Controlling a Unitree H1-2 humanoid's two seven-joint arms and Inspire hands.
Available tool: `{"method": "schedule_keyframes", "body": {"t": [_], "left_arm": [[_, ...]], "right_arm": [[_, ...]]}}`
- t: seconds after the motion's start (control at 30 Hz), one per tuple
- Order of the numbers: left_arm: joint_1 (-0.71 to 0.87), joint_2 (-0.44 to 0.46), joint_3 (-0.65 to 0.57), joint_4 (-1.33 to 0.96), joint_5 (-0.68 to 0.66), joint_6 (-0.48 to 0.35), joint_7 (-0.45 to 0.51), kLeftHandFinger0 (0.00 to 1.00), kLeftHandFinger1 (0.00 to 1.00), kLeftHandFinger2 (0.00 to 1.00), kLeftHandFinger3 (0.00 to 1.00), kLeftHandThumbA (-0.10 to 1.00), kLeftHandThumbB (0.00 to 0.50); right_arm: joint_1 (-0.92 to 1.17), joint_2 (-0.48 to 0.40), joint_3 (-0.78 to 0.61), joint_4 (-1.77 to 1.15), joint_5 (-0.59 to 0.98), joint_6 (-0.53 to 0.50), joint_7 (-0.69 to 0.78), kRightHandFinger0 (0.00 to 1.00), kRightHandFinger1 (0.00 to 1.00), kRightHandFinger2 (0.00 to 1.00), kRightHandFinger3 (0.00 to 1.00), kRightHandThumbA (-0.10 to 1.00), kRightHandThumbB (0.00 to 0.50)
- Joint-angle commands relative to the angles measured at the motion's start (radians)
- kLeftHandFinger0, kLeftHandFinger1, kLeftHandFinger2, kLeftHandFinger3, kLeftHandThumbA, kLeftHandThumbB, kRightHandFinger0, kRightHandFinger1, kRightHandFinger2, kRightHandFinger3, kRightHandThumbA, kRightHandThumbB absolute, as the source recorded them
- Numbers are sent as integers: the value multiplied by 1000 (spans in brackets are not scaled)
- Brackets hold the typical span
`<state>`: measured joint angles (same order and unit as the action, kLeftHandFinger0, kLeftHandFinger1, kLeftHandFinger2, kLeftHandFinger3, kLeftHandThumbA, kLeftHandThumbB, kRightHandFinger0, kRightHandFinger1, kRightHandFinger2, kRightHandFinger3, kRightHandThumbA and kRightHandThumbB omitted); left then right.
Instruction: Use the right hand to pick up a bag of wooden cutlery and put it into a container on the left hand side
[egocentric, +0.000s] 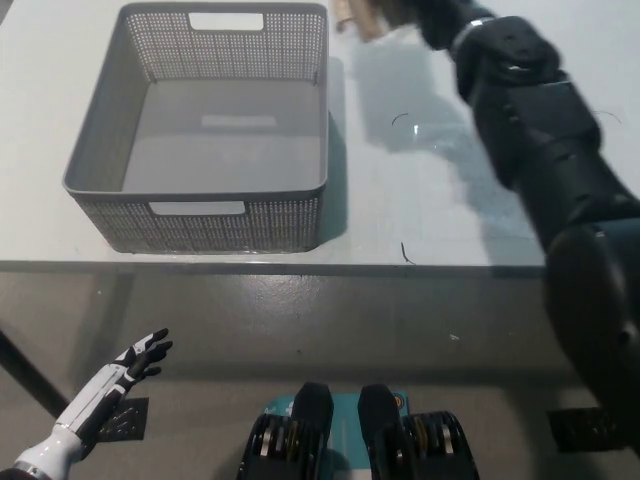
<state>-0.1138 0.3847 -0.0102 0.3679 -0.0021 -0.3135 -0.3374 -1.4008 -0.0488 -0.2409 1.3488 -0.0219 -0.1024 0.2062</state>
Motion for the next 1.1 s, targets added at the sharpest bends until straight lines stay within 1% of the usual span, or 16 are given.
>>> {"method": "schedule_keyframes", "body": {"t": [0.0, 0.03, 0.13, 0.17, 0.23, 0.27, 0.33, 0.43, 0.5, 0.57, 0.73, 0.83, 0.9, 0.97, 1.03, 1.07], "left_arm": [[-9, 29, -5, -20, -8, -8, -19, 1000, 1000, 1000, 1000, 1000, 418], [-11, 27, -4, -16, -16, -11, -24, 1000, 1000, 1000, 1000, 1000, 413], [-11, 25, -9, -16, -14, -11, -28, 1000, 1000, 1000, 1000, 1000, 408], [-12, 24, -11, -18, -12, -11, -28, 1000, 1000, 1000, 1000, 1000, 411], [-11, 23, -12, -23, -11, -6, -30, 1000, 1000, 1000, 1000, 1000, 409], [-12, 22, -13, -22, -12, -7, -31, 1000, 1000, 1000, 1000, 1000, 408], [-12, 24, -14, -24, -7, -8, -30, 1000, 1000, 1000, 1000, 1000, 408], [-17, 27, -17, -35, 0, 4, -29, 1000, 1000, 1000, 1000, 1000, 403], [-21, 27, -17, -39, -5, 12, -32, 1000, 1000, 1000, 1000, 1000, 403], [-27, 25, -17, -34, -12, 7, -34, 1000, 1000, 1000, 1000, 1000, 416], [-24, 12, -10, -27, -25, -20, -25, 1000, 1000, 1000, 1000, 1000, 390], [-20, -17, 22, -22, -79, -35, -8, 1000, 1000, 1000, 1000, 1000, 414], [-18, -40, 44, -24, -92, -49, 18, 1000, 1000, 1000, 1000, 1000, 434], [-5, -83, 83, -49, -90, -43, 73, 1000, 1000, 1000, 1000, 1000, 428], [4, -112, 109, -61, -60, -52, 122, 1000, 1000, 1000, 1000, 1000, 390], [6, -125, 121, -60, -38, -62, 144, 1000, 1000, 1000, 1000, 1000, 415]], "right_arm": [[-130, 40, 36, -25, 20, -37, 1, 0, 315, 746, 617, -100, 173], [-138, 56, 47, -20, 19, -27, -8, 0, 255, 658, 557, -100, 176], [-140, 79, 75, -14, 12, -24, -21, 0, 309, 767, 651, -100, 170], [-141, 88, 90, -11, 2, -19, -23, 0, 389, 806, 705, -100, 160], [-135, 106, 136, -1, -27, -73, -30, 0, 438, 782, 736, -100, 152], [-135, 110, 153, 4, -35, -72, -36, 0, 448, 787, 744, -100, 141], [-141, 122, 207, 14, -77, -55, -73, 0, 454, 787, 746, -100, 157], [-145, 141, 327, 17, -161, -69, -137, 0, 435, 760, 716, -100, 193], [-145, 151, 393, 18, -201, -70, -161, 0, 421, 763, 718, -100, 179], [-141, 159, 457, 21, -242, -91, -189, 0, 416, 757, 728, -100, 191], [-122, 170, 619, 36, -339, -137, -261, 0, 260, 625, 630, -100, 208], [-115, 175, 696, 42, -390, -156, -299, 0, 290, 739, 700, -100, 206], [-116, 176, 712, 42, -389, -152, -300, 0, 319, 769, 715, -100, 200], [-117, 180, 739, 46, -405, -136, -303, 0, 365, 825, 747, -100, 182], [-117, 179, 760, 50, -419, -133, -301, 13, 436, 871, 789, -100, 188], [-117, 178, 779, 51, -435, -133, -308, 3, 437, 860, 774, -100, 188]]}}
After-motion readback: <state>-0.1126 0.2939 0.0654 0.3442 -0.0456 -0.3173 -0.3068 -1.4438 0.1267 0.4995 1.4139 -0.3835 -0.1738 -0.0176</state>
